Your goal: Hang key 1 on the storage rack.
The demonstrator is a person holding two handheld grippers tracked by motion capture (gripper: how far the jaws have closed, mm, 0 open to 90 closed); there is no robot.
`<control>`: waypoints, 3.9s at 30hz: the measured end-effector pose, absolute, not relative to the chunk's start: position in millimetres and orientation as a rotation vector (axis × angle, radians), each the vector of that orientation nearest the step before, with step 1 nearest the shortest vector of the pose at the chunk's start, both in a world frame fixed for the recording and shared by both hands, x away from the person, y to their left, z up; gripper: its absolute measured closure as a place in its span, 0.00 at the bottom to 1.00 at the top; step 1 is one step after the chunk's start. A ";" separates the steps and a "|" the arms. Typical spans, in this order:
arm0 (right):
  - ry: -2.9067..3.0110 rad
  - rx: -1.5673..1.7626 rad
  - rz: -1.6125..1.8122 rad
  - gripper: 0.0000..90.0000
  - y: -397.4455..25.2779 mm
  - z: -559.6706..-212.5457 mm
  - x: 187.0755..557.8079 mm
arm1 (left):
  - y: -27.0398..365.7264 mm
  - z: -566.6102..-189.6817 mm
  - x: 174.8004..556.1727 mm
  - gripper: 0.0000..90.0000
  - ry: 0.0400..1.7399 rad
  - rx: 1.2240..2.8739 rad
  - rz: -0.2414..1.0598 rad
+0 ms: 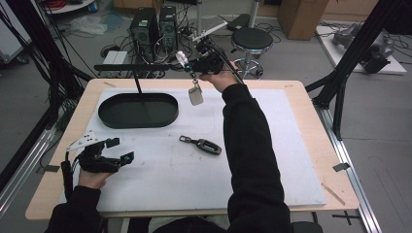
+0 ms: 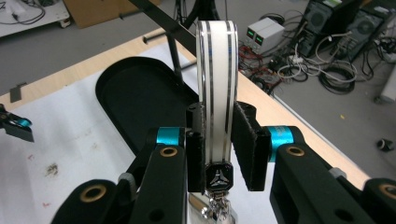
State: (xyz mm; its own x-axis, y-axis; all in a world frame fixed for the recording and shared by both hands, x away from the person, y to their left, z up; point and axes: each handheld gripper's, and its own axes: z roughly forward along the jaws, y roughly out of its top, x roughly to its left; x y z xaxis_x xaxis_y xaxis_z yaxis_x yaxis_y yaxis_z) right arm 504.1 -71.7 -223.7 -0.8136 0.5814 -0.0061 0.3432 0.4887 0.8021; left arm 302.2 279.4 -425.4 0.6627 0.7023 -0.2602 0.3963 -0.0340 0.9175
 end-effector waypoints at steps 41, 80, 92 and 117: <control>2.372 0.848 1.141 0.84 43.4 -219.0 527.4 | 280.6 -425.7 304.1 0.02 0.904 1.646 0.306; 2.224 0.983 1.264 0.34 41.9 -245.1 546.5 | 279.7 -426.2 305.6 0.02 0.904 1.642 0.298; 2.308 1.008 1.261 0.01 0.5 -263.2 535.8 | 278.8 -426.2 305.6 0.02 0.901 1.649 0.301; 2.320 1.035 1.271 0.01 -77.4 -294.8 500.6 | 277.0 -426.6 305.3 0.02 0.901 1.668 0.306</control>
